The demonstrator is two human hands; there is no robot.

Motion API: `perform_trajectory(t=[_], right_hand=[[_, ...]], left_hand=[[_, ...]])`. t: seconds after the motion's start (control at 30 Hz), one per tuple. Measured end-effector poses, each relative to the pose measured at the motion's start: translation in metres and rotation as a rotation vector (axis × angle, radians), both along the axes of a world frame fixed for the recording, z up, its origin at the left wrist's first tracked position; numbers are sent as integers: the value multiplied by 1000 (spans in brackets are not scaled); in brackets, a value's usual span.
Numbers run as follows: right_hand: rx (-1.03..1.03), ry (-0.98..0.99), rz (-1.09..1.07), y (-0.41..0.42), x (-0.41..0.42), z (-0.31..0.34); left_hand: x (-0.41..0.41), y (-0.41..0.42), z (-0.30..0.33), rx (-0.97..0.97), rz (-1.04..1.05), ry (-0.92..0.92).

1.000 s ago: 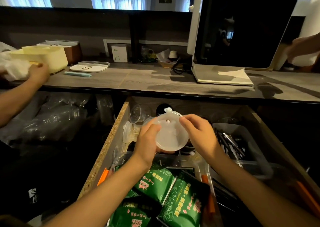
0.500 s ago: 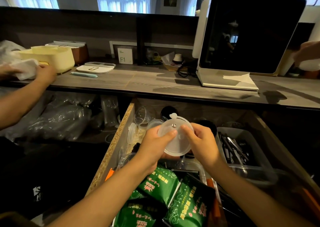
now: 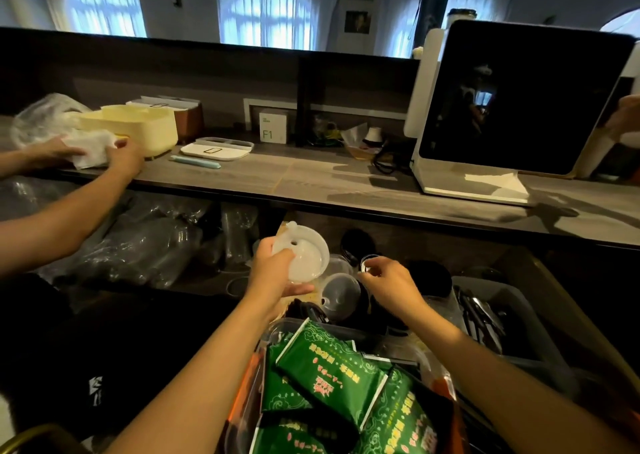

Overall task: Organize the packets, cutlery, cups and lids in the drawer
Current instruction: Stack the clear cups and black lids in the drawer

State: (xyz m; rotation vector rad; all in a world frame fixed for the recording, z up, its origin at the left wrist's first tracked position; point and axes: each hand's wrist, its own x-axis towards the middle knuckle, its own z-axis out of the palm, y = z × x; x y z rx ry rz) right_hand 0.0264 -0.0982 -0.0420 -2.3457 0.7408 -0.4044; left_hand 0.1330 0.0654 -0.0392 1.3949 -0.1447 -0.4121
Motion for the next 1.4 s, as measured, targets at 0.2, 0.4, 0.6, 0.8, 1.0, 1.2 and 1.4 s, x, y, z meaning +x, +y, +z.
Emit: perform_trajectory(t=[0.2, 0.4, 0.6, 0.8, 1.0, 1.2, 1.4], right_hand=[[-149, 274, 23, 0, 36, -21], [-121, 269, -59, -1, 40, -26], [352, -118, -175, -14, 23, -11], [243, -544, -60, 7, -4, 26], [-381, -458, 165, 47, 4, 0], [-414, -388, 304, 49, 7, -14], [-459, -322, 414, 45, 2, -18]], left_hand=[[3, 9, -11, 38, -84, -153], [-6, 6, -9, 71, -162, -160], [-6, 4, -16, -30, -163, -39], [-8, 5, -15, -123, -159, 45], [-19, 9, -4, -135, -229, 135], [112, 54, 28, 229, -79, -90], [423, 122, 38, 1043, 278, -775]])
